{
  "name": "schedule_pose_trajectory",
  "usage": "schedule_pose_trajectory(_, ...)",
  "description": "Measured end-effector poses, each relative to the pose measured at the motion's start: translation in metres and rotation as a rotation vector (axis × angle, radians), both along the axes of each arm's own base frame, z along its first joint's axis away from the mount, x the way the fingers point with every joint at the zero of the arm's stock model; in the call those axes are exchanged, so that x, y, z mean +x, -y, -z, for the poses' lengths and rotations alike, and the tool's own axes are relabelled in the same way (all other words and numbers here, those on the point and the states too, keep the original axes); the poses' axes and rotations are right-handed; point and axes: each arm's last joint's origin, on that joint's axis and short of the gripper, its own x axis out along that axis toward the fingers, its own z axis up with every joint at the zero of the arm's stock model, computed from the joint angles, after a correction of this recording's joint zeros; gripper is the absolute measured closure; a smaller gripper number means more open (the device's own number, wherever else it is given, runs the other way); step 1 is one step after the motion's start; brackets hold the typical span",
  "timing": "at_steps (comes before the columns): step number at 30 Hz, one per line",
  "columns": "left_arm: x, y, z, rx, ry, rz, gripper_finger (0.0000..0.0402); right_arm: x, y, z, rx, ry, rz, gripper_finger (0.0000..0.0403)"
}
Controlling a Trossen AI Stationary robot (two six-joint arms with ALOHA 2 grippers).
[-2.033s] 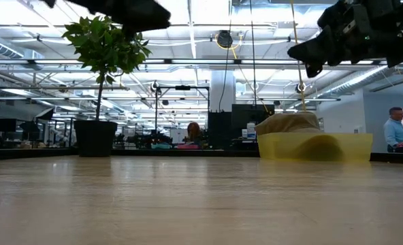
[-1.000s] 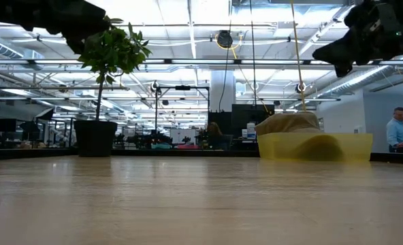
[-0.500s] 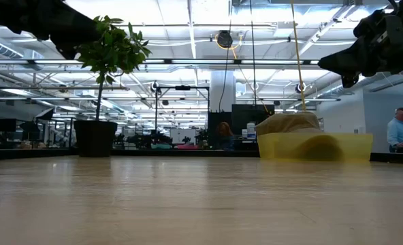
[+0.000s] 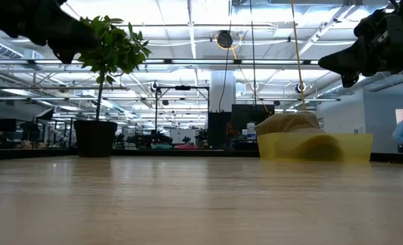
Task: Pick & Place hat
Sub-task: Return to Home Position
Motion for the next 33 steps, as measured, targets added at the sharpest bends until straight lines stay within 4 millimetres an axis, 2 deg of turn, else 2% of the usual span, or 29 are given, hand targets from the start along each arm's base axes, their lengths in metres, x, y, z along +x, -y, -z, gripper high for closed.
schedule_pose_trajectory(6, -0.006, -0.002, 0.008, -0.033, 0.006, -0.006, 0.0282, 0.000, 0.000, 0.001, -0.006, -0.011, 0.000, 0.0387)
schedule_pose_trajectory(16, -0.024, -0.009, 0.007, -0.074, 0.033, -0.024, 0.0282, 0.000, 0.000, 0.001, -0.005, -0.016, -0.001, 0.0387)
schedule_pose_trajectory(23, -0.029, -0.011, 0.021, -0.077, 0.039, -0.029, 0.0282, 0.000, 0.000, 0.001, -0.002, -0.015, -0.002, 0.0387)
schedule_pose_trajectory(27, -0.034, -0.012, 0.018, -0.077, 0.087, -0.026, 0.0282, 0.000, 0.000, 0.001, 0.005, -0.012, -0.002, 0.0387)
schedule_pose_trajectory(31, -0.036, -0.013, 0.019, -0.025, 0.124, -0.014, 0.0282, 0.006, 0.001, 0.013, 0.006, 0.074, -0.061, 0.0387)
schedule_pose_trajectory(33, -0.035, -0.013, 0.027, -0.009, 0.133, 0.003, 0.0282, 0.006, 0.000, 0.007, -0.005, 0.169, -0.089, 0.0387)
